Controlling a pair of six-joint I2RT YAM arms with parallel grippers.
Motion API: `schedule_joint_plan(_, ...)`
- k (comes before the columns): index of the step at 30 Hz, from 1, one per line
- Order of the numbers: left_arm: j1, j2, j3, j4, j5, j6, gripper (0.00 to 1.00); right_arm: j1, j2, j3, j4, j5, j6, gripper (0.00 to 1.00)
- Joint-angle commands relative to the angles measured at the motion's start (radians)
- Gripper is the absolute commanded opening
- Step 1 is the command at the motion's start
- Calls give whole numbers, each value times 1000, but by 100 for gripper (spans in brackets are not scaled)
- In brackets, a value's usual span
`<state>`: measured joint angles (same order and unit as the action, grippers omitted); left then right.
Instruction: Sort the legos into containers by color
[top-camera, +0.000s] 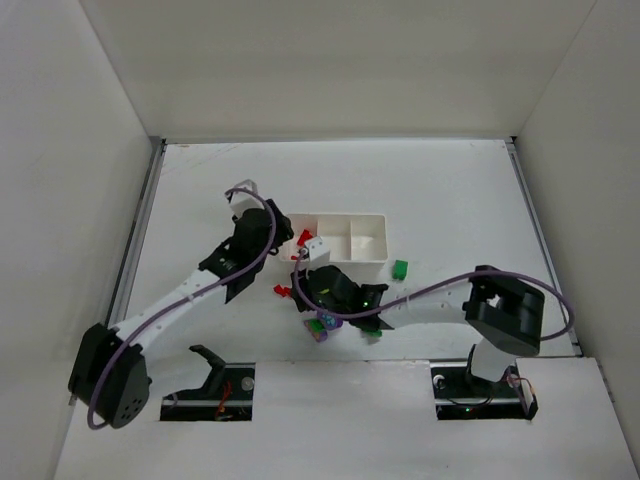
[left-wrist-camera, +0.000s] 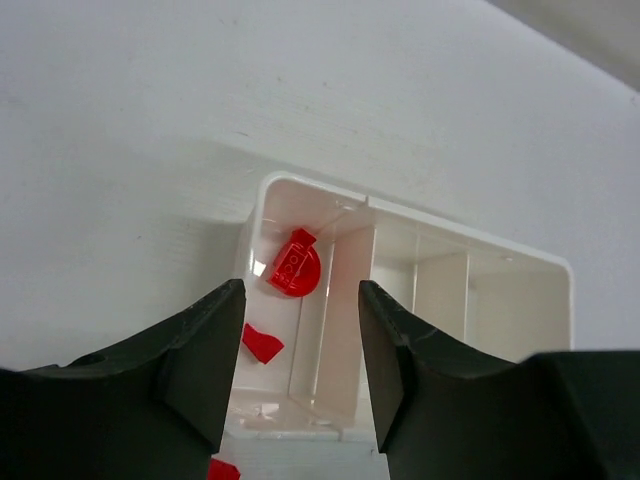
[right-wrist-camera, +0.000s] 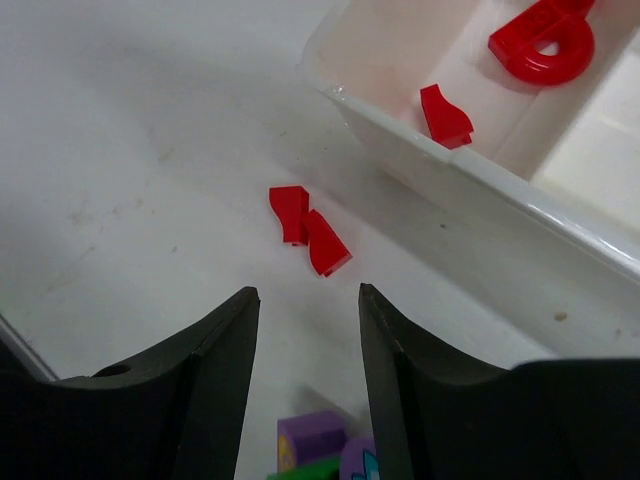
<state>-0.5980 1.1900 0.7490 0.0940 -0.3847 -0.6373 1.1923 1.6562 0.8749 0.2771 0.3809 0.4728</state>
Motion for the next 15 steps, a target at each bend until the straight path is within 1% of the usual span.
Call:
schedule_joint_plan(1, 16, -133, -95, -34, -2, -41, 46, 6, 75, 87, 14, 3, -63, 51)
schedule_joint_plan(4, 20, -234, -174, -132, -6, -79, 45, 6, 122, 113, -18, 13, -71, 58)
schedule_joint_plan(8, 36, -357, -266, -264, -8, -145, 44, 2, 174, 134, -39, 4, -71, 60)
schedule_joint_plan(12, 36, -403, -315, -365, -8, -194, 43, -3, 214, 159, -58, 12, -74, 60)
schedule_joint_plan(15, 31, -409, -344, -392, -2, -219, 43, -13, 238, 180, -64, 1, -76, 59)
